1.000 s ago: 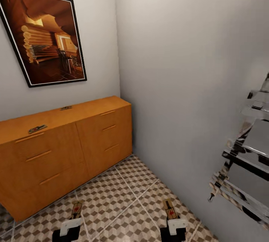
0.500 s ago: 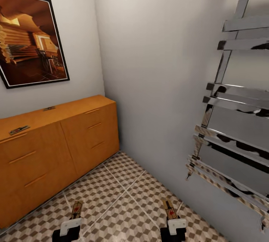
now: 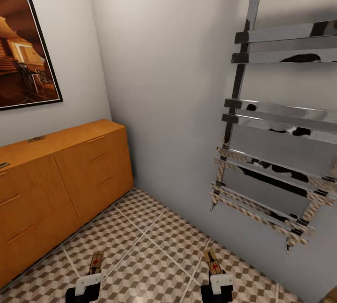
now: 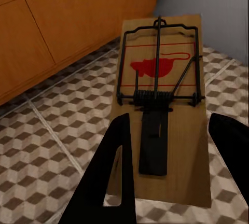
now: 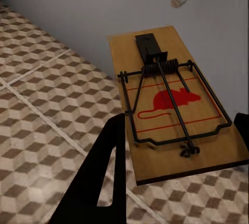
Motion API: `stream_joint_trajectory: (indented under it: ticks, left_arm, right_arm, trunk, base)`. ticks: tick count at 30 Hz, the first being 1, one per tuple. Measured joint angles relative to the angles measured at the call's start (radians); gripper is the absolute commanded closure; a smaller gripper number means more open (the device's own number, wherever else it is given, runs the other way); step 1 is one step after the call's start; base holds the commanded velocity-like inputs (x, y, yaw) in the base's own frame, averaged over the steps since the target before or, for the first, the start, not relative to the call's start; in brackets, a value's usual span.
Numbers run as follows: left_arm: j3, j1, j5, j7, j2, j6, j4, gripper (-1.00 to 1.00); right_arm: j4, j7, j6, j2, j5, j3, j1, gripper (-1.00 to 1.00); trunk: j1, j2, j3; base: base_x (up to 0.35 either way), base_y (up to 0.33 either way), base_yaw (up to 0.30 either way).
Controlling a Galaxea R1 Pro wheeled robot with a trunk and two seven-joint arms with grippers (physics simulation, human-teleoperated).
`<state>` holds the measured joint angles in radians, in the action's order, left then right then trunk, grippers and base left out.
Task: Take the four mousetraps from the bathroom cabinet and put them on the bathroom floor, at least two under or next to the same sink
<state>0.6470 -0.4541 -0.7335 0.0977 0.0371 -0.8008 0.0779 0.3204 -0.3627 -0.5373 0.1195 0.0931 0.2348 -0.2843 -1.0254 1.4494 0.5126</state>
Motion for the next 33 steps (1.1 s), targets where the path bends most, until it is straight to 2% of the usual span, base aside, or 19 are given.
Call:
stream_joint_trajectory:
  ticks: [18, 33]
  left_arm:
    - [0.0, 0.0, 0.0, 0.001, 0.0, 0.0, 0.0, 1.0]
    - [0.0, 0.0, 0.0, 0.001, 0.0, 0.0, 0.0, 1.0]
  right_arm:
    - [0.0, 0.0, 0.0, 0.0, 0.0, 0.0, 0.0, 1.0]
    - [0.0, 0.0, 0.0, 0.0, 0.0, 0.0, 0.0, 1.0]
  trunk:
    - [0.0, 0.0, 0.0]
    - [0.0, 0.0, 0.0]
  base:
    - [-0.14, 0.0, -0.258]
    - [-0.04, 0.0, -0.269]
